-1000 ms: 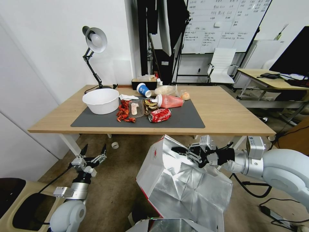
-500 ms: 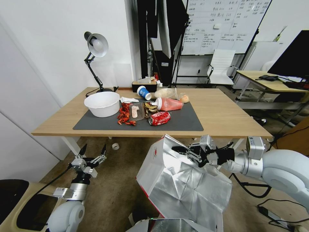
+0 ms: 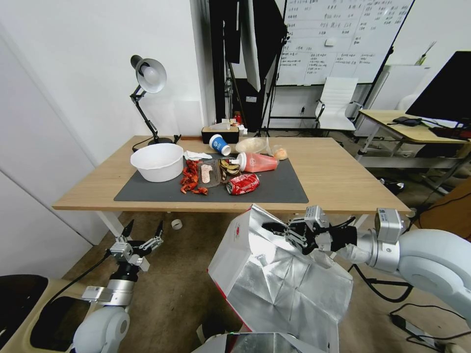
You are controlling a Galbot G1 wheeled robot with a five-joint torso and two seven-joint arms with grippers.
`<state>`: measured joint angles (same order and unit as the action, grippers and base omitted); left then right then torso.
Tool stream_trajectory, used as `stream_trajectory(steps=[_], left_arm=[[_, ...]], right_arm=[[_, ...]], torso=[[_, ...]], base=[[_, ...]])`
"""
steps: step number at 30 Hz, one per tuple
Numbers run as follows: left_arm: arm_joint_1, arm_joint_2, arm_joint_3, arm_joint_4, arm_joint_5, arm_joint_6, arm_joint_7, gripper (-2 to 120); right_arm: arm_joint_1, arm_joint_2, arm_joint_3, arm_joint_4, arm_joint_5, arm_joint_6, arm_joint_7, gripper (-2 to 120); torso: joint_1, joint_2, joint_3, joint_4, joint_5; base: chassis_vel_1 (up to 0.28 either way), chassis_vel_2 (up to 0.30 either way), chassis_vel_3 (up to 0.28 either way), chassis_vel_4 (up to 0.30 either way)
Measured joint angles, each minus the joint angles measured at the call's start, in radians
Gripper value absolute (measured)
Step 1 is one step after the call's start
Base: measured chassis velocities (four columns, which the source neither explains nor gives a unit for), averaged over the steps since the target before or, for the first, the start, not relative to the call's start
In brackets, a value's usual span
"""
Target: Pick up the food delivery bag from the floor and place it on the table.
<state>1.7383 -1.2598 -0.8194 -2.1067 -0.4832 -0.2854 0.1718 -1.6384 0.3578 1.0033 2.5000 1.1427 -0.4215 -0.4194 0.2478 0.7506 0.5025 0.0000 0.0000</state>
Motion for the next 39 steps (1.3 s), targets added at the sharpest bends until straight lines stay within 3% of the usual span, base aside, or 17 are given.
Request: stream_trajectory(steps=[39], left_arm=[[-0.011, 0.006, -0.002, 0.009, 0.001, 0.022, 0.007, 100]], right_arm=[[-0.007, 0.015, -0.013, 0.0, -0.015, 0.023, -0.003, 0]], torso=[[0.075, 0.176, 0.102, 0.0, -0.0001]], base=[[0.0, 0.0, 0.0, 0.0]])
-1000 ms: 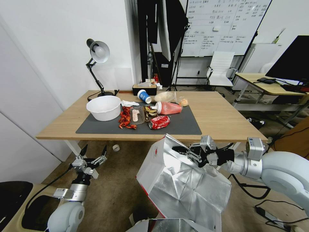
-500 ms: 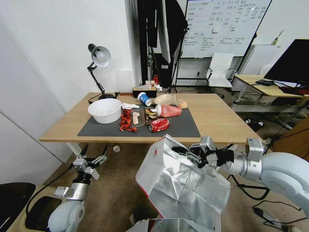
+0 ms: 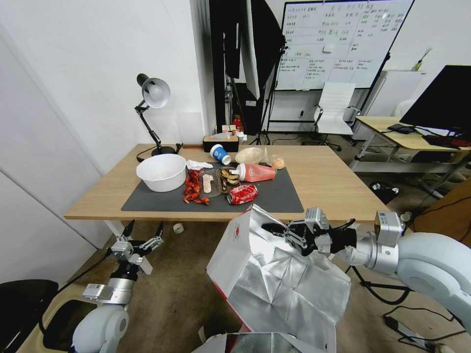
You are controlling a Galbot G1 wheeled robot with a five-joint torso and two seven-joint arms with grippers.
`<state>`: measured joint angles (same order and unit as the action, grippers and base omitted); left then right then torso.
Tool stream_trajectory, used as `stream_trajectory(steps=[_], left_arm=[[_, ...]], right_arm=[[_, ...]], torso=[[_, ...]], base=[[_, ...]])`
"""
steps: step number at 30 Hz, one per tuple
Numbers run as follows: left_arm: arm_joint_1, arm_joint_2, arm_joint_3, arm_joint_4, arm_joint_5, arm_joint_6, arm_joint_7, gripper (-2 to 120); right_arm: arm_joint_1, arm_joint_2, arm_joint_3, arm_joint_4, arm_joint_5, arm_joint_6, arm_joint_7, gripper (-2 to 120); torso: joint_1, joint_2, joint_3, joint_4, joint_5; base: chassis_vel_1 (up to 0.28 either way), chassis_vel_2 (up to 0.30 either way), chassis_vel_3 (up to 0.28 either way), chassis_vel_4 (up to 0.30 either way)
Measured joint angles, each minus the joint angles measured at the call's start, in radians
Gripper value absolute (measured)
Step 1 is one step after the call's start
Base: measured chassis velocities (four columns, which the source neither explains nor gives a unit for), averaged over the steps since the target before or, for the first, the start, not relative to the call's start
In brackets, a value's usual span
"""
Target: Pick up the food delivery bag from the floor and place it on the table.
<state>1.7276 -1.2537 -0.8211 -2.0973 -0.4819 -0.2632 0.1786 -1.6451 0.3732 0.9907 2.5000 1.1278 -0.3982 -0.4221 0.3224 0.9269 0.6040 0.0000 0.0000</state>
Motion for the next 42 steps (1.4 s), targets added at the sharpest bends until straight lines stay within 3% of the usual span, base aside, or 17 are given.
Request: stream_trajectory(steps=[27, 32, 42], left_arm=[[-0.002, -0.005, -0.001, 0.005, -0.005, -0.005, -0.003, 100], [-0.008, -0.003, 0.008, 0.026, -0.033, -0.055, -0.004, 100], [-0.016, 0.002, 0.014, 0.029, -0.065, -0.076, -0.018, 100]], right_arm=[[-0.004, 0.002, 0.0, 0.0, 0.007, 0.001, 0.002, 0], [-0.003, 0.003, -0.005, 0.0, 0.003, 0.002, 0.002, 0], [-0.002, -0.002, -0.006, 0.0, 0.006, 0.004, 0.004, 0]], torso=[[0.053, 0.121, 0.068, 0.0, 0.0001], [0.066, 0.149, 0.083, 0.0, 0.0001], [0.071, 0.158, 0.087, 0.0, 0.0]], base=[[0.0, 0.0, 0.0, 0.0], [0.0, 0.0, 0.0, 0.0], [0.0, 0.0, 0.0, 0.0]])
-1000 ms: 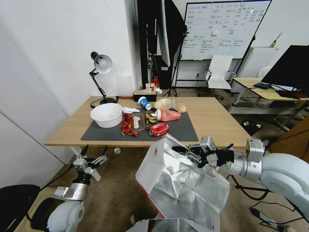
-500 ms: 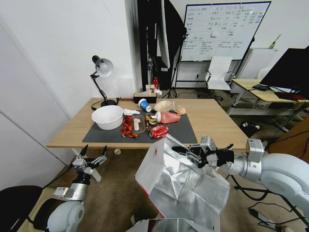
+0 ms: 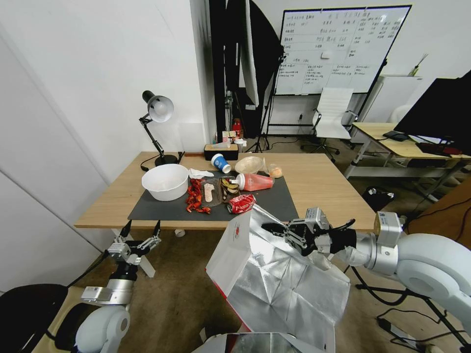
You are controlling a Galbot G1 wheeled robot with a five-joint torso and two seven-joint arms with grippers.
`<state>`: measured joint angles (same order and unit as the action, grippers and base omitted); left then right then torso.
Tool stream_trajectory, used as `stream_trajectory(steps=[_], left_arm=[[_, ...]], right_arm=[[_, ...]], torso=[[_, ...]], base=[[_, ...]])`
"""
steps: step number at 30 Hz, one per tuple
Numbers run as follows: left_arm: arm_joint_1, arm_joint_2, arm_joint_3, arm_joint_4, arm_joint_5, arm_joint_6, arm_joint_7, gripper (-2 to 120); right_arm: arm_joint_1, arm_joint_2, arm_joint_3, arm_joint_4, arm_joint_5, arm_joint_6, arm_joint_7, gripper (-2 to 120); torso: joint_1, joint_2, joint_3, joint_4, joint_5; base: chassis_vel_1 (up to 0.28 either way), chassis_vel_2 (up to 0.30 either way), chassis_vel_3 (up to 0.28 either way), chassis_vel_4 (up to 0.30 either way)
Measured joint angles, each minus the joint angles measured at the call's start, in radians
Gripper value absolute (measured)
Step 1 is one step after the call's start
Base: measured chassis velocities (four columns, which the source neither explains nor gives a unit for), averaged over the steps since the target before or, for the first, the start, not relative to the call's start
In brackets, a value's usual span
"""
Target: Pick up the food delivery bag from the floor and place it on the table.
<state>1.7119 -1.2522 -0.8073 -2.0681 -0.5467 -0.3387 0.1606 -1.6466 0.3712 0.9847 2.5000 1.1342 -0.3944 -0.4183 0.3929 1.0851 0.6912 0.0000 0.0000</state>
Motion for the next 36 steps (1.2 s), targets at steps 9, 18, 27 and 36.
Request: stream_trajectory(steps=[9, 18, 27, 36], left_arm=[[0.002, 0.0, -0.001, -0.003, -0.001, 0.003, 0.001, 100], [0.004, -0.003, 0.001, -0.001, 0.002, 0.001, 0.009, 100], [-0.004, -0.005, 0.018, 0.009, 0.025, 0.0, 0.013, 100], [-0.023, -0.001, 0.032, 0.038, 0.033, -0.001, 0.009, 100]], right_arm=[[0.013, 0.009, 0.013, 0.0, 0.138, 0.021, 0.101, 0], [0.064, 0.064, 0.031, 0.0, 0.306, 0.116, 0.347, 0], [0.1, 0.092, 0.076, 0.0, 0.389, 0.179, 0.571, 0], [0.344, 0.104, 0.033, -0.164, 0.514, 0.156, 0.723, 0]], torso=[[-0.002, -0.005, -0.002, 0.0, 0.0], [-0.003, -0.008, -0.004, 0.0, 0.0001], [-0.004, -0.01, -0.005, -0.0001, 0.0001], [-0.005, -0.012, -0.006, 0.0002, 0.0002]], base=[[0.0, 0.0, 0.0, 0.0], [0.0, 0.0, 0.0, 0.0], [0.0, 0.0, 0.0, 0.0], [0.0, 0.0, 0.0, 0.0]])
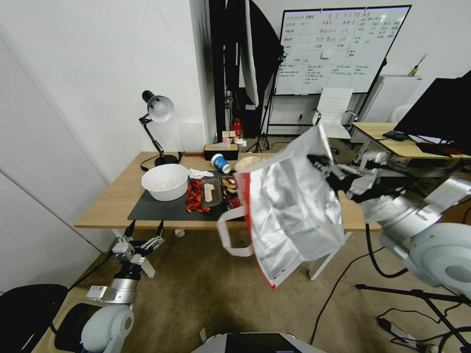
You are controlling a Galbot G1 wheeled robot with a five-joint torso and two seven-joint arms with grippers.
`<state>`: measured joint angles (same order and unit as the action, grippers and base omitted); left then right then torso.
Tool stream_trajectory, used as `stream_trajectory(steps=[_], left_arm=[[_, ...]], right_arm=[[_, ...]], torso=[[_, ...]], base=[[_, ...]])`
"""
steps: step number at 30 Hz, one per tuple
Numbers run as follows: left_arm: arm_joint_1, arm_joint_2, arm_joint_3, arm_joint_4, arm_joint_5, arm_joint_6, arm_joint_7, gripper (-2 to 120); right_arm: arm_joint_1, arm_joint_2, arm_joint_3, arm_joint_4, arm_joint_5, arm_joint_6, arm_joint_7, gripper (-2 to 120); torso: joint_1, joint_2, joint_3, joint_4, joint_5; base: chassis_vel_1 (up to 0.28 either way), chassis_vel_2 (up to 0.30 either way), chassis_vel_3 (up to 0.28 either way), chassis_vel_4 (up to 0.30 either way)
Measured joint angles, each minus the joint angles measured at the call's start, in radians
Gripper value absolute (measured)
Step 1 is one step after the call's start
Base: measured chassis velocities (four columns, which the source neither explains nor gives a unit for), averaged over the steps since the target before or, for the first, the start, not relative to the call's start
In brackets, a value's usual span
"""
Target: Pick up the food delivery bag from the floor and place it on the table.
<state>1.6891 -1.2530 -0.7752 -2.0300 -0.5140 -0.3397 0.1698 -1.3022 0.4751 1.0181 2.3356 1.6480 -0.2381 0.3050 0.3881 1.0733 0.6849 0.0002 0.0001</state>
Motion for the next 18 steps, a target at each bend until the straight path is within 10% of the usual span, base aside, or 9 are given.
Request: stream_trajectory(steps=[18], left_arm=[[-0.016, -0.007, 0.032, 0.03, 0.028, 0.002, -0.001, 100]], right_arm=[[0.199, 0.094, -0.04, -0.203, 0.091, -0.13, 0.107, 0]], torso=[[-0.001, -0.001, -0.001, -0.0001, -0.0001]], base=[[0.0, 0.0, 0.0, 0.0]])
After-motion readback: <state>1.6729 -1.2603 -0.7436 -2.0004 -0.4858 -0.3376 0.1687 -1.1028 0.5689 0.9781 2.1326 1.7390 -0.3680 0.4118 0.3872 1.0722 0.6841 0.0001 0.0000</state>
